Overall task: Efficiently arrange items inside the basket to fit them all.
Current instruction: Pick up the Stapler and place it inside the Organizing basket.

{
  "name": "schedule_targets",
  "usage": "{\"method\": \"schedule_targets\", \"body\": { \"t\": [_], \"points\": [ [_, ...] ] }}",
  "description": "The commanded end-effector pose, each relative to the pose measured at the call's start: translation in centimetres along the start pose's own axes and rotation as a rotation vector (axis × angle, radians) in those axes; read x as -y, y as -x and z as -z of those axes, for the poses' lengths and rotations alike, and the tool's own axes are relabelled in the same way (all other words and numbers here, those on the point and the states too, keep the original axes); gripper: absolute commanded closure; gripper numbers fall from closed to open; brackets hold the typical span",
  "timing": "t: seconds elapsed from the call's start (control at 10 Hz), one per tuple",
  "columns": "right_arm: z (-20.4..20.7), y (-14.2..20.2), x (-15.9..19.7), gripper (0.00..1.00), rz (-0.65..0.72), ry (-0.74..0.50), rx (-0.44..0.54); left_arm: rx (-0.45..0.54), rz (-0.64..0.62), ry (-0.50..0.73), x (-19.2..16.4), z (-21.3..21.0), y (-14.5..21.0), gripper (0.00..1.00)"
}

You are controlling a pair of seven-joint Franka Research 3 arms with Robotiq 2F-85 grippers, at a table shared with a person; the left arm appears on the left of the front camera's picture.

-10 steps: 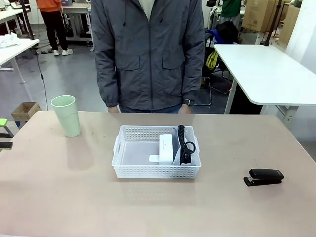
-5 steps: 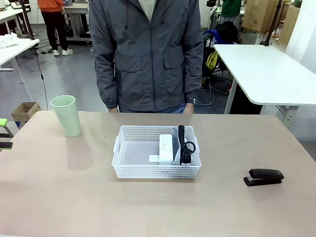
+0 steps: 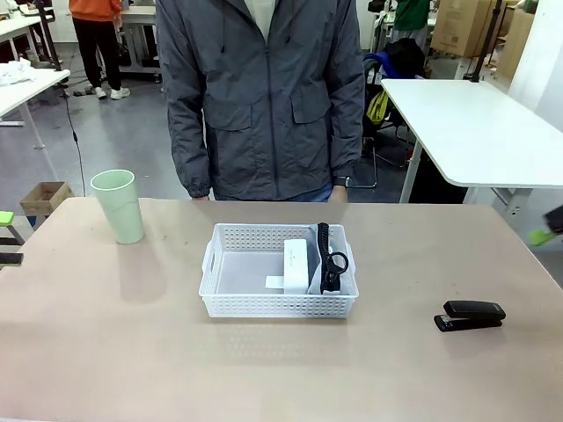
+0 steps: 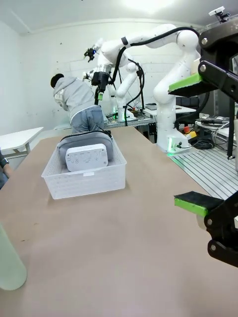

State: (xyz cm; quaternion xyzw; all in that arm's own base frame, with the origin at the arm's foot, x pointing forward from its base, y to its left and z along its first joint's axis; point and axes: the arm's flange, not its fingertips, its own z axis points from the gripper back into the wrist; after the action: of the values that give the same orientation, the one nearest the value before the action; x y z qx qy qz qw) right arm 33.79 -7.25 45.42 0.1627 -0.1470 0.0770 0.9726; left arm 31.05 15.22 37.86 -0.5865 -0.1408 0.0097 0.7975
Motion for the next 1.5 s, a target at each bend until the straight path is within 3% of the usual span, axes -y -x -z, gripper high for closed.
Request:
{"method": "schedule_targets", "body": {
  "t": [0.0,0.2,0.4,0.6,0.7,1.3,1.4],
  "points": [
    [6.4,6.9,-5.9,0.0,-0.04,0.162,-0.069,0.014,0.017,0.006,0.2,0.0,0.3,0.0],
    [10.2,7.1,-9.9,0.0,-0.051,0.274,-0.104,0.014,0.017,0.006,0.2,0.0,0.3,0.0],
    [11.8,7.4,-10.3,0.0,0.019,0.346,-0.166,0.014,0.017,0.006,0.2,0.0,0.3,0.0],
    [10.6,7.2,-9.2,0.0,0.039,0.361,-0.028,0.014,0.017,0.006,0.2,0.0,0.3,0.0],
    [10.6,-1.9,-12.5,0.0,-0.019,0.339,-0.179,0.014,0.017,0.006,0.2,0.0,0.3,0.0],
    [10.7,-1.7,-12.6,0.0,0.005,0.343,-0.167,0.014,0.017,0.006,0.2,0.0,0.3,0.0],
    [10.4,-1.3,-11.7,0.0,-0.127,0.333,-0.18,0.014,0.017,0.006,0.2,0.0,0.3,0.0]
  ]
}}
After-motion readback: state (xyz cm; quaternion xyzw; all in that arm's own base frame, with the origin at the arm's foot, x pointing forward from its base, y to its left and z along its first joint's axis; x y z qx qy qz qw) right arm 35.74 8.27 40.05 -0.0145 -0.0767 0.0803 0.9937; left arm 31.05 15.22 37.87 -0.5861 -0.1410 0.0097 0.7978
